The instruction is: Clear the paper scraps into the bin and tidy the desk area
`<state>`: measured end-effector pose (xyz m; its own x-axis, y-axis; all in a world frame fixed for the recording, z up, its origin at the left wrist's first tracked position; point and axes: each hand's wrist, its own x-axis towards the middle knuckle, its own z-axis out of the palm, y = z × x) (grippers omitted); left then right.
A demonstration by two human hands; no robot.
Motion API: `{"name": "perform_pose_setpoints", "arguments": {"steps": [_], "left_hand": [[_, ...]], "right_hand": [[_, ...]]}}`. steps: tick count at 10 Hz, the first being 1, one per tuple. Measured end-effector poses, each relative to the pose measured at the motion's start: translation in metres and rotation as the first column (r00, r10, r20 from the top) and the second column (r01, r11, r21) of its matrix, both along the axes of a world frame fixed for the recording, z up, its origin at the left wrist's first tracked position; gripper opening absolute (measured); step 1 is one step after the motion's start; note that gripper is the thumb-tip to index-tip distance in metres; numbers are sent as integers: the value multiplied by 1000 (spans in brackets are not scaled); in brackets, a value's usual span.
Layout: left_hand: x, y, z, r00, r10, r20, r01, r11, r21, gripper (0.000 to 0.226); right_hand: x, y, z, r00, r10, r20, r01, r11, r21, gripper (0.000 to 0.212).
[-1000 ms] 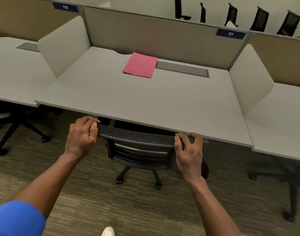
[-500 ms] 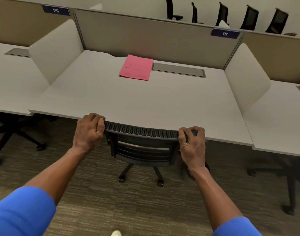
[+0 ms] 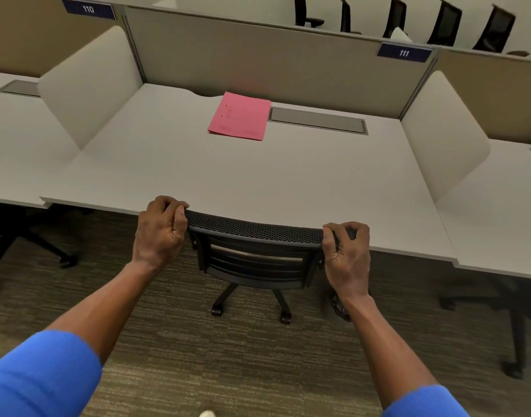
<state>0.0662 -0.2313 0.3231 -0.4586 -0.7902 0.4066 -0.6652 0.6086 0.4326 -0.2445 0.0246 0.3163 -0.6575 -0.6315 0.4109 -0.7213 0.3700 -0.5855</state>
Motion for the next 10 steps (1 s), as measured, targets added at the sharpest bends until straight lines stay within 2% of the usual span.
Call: {"name": "perform_pose_setpoints", "arguments": {"steps": [3, 5, 6, 7, 8, 9, 10], "left_hand": [[1, -5, -3, 1000, -2, -2, 2, 1000, -20, 50], [3, -1, 7, 994, 11, 106, -9, 1000, -22, 64], [4, 5, 18, 968, 13, 250, -22, 999, 33, 65], [5, 9, 28, 878, -13, 479, -7, 999, 40, 51], [5, 17, 50, 856, -12, 517, -44, 994, 96, 62], [0, 24, 73, 868, -48, 494, -17, 992, 126, 93], [-6, 26, 98, 869, -54, 493, -1, 994, 111, 112]], "right_hand": [[3, -1, 2, 999, -8, 31, 8, 1000, 9, 42], [5, 0, 6, 1000, -18, 24, 17, 998, 68, 45], [8, 3, 14, 999, -39, -2, 39, 991, 127, 49], [8, 8, 24, 999, -29, -28, 34, 978, 206, 49], [10, 13, 36, 999, -23, -31, 32, 944, 327, 56], [12, 16, 47, 994, -59, -94, 93, 907, 410, 65], [18, 14, 63, 988, -41, -148, 100, 905, 414, 73]]}}
